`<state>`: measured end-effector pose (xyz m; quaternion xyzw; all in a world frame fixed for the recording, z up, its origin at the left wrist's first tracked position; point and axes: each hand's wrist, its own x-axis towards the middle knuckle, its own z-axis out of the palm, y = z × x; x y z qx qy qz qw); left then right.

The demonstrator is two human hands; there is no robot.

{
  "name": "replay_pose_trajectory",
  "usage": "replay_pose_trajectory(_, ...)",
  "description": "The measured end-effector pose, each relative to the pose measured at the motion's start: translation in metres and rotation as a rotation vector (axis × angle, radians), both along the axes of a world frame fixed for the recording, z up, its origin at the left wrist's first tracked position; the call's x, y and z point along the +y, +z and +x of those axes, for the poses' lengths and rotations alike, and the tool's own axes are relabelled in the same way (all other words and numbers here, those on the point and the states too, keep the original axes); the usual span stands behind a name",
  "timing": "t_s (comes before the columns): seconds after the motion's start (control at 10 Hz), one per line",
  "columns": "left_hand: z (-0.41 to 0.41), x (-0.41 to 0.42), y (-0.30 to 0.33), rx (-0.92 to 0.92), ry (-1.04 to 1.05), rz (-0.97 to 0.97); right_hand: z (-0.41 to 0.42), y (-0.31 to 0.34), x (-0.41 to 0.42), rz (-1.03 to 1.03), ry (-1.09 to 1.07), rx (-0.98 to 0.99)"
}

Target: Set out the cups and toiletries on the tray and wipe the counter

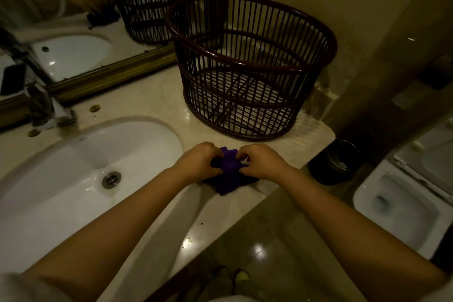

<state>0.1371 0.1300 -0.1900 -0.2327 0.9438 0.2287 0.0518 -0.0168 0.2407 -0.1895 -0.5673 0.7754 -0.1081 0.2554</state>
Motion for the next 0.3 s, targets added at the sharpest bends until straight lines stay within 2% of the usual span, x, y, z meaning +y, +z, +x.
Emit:
replay_pose_trajectory(0.2,-0.036,0.019,0.029,0.074,-0.058,-0.058,-0.022,0.034,0.034,-0.087,-0.126,0.017)
replay_pose_trajectory(0.3,-0.073,0.046,0.049,0.07,-0.164,-0.065,-0.046,0.058,0.069,-0.093,-0.252,0.036)
